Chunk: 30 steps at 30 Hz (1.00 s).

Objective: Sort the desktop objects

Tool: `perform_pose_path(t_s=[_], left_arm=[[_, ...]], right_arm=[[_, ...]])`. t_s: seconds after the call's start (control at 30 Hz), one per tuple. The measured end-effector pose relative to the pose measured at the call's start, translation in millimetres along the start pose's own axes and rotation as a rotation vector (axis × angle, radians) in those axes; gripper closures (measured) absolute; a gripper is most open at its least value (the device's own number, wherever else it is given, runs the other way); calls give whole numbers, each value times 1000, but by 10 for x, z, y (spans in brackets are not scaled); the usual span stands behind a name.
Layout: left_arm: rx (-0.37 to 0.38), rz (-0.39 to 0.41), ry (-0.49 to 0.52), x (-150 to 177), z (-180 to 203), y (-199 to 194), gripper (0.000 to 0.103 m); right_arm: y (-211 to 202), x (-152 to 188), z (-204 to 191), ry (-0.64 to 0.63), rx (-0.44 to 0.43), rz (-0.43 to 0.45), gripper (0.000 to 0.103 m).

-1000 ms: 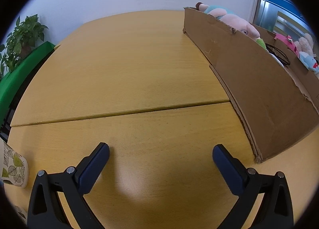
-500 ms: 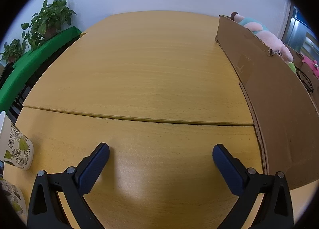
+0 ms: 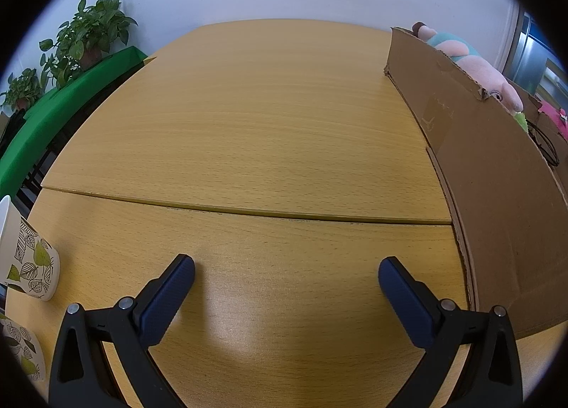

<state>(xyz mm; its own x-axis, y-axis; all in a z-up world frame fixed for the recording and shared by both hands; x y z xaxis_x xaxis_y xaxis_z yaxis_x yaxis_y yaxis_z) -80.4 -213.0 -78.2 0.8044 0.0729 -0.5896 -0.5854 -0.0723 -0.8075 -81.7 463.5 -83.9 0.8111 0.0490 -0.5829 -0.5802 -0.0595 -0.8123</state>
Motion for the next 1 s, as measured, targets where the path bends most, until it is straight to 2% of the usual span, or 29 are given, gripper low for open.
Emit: perform_pose_path(t_s=[1.0], left_arm=[[-1, -1, -1, -7, 4, 3, 0]], right_arm=[[15, -10, 8, 0, 2, 0, 0]])
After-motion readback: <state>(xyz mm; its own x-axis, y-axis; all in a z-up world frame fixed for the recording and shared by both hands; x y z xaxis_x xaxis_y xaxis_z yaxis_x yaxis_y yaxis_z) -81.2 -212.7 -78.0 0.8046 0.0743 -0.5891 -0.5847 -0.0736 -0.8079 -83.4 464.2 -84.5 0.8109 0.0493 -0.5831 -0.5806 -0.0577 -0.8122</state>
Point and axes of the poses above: each gripper's, at about its wrist camera, not at the fingertips, and y roughly the way its jaws point, z to its right, x to its underside, the point moved 4 cm from there along y, roughly the way its jaws point, and after that the axes turned 1 degree about -x, right-handed, at the moved point
